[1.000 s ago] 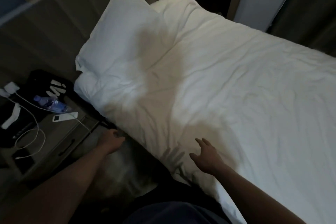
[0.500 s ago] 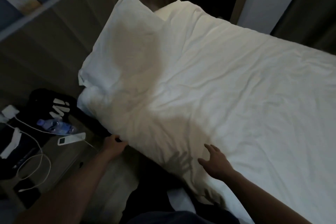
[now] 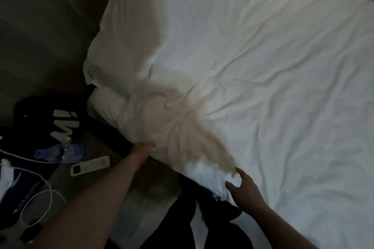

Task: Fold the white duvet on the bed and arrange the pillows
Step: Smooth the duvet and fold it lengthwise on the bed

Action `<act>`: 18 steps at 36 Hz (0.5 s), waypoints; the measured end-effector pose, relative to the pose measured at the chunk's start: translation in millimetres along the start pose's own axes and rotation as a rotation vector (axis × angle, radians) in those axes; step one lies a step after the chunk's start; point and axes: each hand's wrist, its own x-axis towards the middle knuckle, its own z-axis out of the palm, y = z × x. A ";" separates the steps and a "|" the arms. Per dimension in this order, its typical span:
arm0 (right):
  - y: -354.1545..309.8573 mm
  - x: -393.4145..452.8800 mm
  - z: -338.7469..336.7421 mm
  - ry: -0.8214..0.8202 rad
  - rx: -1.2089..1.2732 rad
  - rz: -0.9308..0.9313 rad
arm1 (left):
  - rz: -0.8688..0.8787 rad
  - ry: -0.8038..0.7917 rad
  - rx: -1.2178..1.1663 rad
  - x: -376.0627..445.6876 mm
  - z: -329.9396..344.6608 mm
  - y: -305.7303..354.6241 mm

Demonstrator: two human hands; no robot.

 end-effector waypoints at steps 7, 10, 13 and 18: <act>35.1 37.4 25.2 0.075 0.099 0.152 | -0.137 0.001 -0.228 56.3 13.9 -19.0; 52.0 48.3 35.6 0.098 0.146 0.202 | -0.140 -0.011 -0.292 79.1 14.4 -22.1; 63.5 56.7 43.3 0.113 0.151 0.214 | -0.147 -0.049 -0.406 91.6 13.8 -22.8; 72.4 75.5 50.9 0.128 0.131 0.211 | -0.091 -0.125 -0.503 104.2 12.4 -27.9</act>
